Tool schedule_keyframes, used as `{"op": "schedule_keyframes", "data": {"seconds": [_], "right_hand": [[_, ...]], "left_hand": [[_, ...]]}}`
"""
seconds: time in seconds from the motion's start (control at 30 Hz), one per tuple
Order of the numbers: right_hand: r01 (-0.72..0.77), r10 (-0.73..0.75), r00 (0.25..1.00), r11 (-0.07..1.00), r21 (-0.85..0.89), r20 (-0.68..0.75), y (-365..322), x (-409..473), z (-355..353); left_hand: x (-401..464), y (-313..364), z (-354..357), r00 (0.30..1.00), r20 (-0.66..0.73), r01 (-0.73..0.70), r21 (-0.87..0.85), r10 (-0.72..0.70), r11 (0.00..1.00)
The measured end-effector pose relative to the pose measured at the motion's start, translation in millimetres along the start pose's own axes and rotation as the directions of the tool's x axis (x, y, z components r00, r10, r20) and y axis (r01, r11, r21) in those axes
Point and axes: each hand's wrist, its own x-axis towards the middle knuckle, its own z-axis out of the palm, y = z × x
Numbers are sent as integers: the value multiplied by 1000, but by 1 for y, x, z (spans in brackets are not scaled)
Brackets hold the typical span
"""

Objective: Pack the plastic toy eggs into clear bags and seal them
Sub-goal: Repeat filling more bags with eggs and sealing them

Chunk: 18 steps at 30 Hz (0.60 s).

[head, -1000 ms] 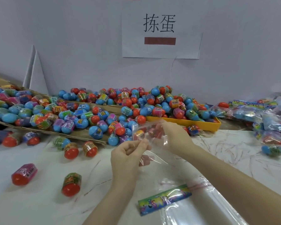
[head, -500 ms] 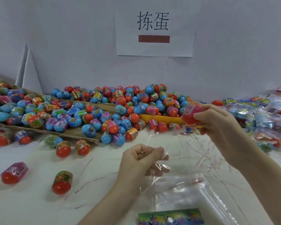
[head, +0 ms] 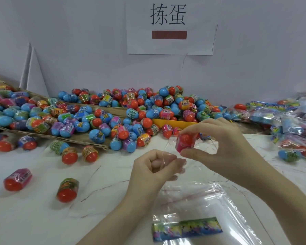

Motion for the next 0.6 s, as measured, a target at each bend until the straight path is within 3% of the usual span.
{"op": "schedule_keyframes", "data": {"seconds": [0.17,0.37,0.6], "right_hand": [[-9,-16,995,967,253,96,4,-1,-4],[-154,50,975,854,497,217,3,0,-6],[-267,119,952,773,575,282,3,0,-4]], "left_hand": [[-1,0,0,1000,7,-10,-6,10,1000],[-2,2,0,998,58,2,-3,-2,1000],[-2,2,-1,998,61,-12,-4,12,1000]]}}
